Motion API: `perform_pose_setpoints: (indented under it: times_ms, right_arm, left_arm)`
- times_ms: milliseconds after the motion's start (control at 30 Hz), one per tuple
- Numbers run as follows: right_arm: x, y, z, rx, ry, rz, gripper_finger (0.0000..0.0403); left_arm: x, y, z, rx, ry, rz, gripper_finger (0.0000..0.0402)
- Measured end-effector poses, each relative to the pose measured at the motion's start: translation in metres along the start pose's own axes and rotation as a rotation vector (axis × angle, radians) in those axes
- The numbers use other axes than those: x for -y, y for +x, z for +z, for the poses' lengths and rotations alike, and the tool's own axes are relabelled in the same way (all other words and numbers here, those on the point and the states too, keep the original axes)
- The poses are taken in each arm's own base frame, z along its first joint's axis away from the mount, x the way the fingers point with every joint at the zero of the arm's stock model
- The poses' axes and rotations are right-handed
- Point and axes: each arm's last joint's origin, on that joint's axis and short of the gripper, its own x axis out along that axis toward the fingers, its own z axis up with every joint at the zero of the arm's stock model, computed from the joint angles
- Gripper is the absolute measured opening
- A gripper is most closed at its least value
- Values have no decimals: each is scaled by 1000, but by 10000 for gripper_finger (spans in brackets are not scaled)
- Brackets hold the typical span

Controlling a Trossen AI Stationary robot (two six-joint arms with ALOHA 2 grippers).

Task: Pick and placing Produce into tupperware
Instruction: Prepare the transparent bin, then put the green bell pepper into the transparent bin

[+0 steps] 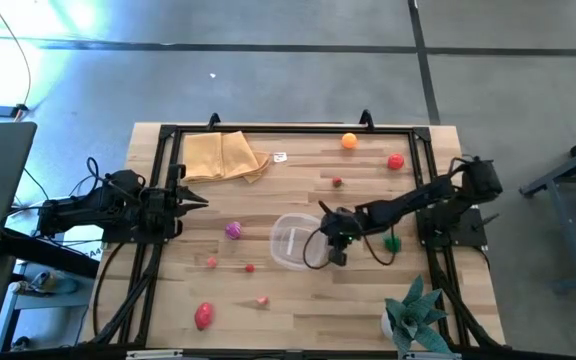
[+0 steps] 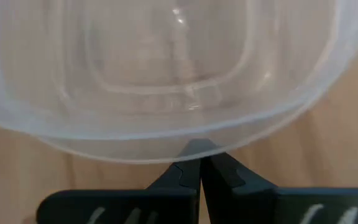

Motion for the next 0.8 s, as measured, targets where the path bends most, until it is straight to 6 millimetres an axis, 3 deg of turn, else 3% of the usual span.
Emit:
perform_pose_setpoints:
  times_ms: [800]
  right_arm:
    - [48,-6,19,52,-22,-127,0]
  left_arm:
    - [2,0,-3,-30,-7,-16,24]
